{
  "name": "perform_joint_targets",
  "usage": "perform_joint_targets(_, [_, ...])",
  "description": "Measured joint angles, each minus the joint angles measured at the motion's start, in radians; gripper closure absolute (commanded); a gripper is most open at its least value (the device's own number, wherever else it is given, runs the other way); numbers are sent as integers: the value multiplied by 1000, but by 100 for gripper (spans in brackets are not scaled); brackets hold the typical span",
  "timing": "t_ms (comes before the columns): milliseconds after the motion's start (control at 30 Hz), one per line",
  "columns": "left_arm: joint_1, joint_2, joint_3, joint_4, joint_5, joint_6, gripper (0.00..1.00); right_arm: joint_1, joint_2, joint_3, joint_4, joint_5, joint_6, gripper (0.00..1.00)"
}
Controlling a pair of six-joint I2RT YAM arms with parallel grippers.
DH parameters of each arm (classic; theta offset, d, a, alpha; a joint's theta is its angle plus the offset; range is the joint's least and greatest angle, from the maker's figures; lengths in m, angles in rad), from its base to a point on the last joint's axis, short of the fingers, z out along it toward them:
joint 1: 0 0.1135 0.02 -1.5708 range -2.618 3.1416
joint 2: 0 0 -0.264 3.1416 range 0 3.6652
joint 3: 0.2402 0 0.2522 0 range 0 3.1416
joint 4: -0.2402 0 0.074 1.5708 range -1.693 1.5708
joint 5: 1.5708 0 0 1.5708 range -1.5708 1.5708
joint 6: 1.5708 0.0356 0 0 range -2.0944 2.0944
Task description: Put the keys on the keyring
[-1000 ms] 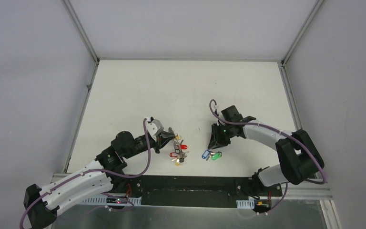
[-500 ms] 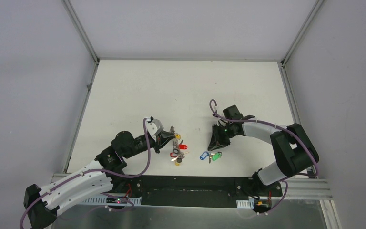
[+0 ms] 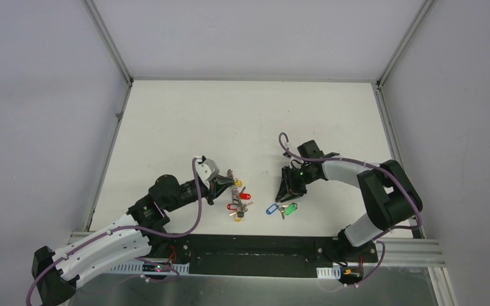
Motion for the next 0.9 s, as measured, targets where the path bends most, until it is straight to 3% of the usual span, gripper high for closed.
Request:
perform_joint_targets(200, [0, 0, 0, 0, -5, 0, 100, -4, 45, 6, -1, -42, -16, 87])
perform_joint_targets(467, [0, 0, 0, -7, -18, 0, 100, -4, 66, 10, -12, -109, -45, 92])
perform_joint_targets(900, [0, -8, 0, -21, -22, 0, 100, -4, 94, 40, -61, -130, -70, 68])
